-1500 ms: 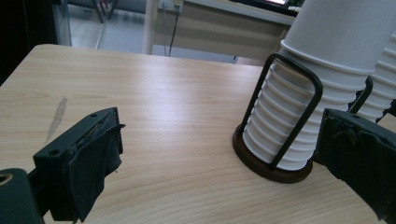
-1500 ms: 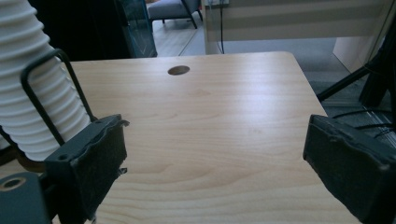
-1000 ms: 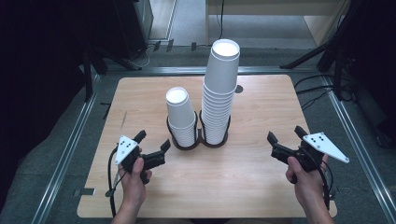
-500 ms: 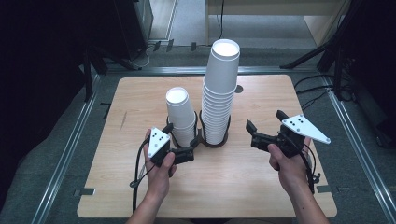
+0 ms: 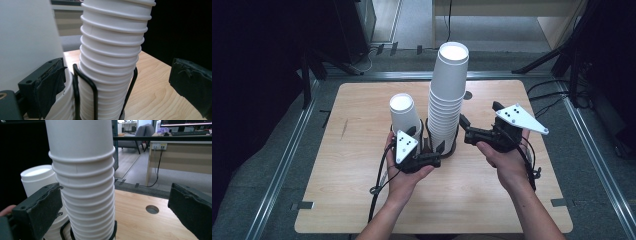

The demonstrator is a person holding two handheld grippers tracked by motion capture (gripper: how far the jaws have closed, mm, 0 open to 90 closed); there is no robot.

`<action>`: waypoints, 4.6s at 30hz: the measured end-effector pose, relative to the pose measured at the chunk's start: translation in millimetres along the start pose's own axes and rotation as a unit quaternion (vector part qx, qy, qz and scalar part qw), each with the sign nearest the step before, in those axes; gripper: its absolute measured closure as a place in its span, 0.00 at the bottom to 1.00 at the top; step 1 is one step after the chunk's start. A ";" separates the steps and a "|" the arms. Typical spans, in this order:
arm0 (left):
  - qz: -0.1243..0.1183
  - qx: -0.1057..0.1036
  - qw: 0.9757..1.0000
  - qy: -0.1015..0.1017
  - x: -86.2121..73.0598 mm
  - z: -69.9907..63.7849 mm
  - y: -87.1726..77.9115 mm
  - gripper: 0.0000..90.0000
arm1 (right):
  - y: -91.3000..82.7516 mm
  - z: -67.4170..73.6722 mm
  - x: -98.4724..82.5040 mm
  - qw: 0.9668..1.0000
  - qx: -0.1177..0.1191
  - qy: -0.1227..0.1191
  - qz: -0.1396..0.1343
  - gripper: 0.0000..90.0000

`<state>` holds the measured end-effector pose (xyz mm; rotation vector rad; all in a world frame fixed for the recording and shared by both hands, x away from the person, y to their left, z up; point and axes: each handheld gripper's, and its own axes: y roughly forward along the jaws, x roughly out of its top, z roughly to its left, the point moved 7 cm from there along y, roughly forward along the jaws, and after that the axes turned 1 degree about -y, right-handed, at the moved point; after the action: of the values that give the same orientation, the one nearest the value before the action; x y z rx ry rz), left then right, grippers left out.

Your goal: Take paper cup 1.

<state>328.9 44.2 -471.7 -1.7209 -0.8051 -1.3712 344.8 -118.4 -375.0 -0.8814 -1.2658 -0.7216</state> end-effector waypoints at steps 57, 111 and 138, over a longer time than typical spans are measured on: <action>-0.026 0.113 0.993 0.033 21.5 -13.6 61.9 0.04 | 73.6 38.2 71.1 0.999 0.027 -0.008 -0.030 0.14; -0.022 0.105 0.994 0.037 21.3 -13.0 59.2 0.05 | -5.1 22.0 119.2 0.990 -0.037 -0.027 -0.137 0.17; -0.027 0.059 0.997 0.047 15.0 -25.7 21.0 0.07 | -33.7 -16.2 50.4 0.993 -0.065 -0.024 -0.100 0.17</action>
<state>337.6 11.7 -458.0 -1.5420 -0.8678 -1.4017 332.6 -148.4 -321.2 -0.8898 -1.3746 -0.9549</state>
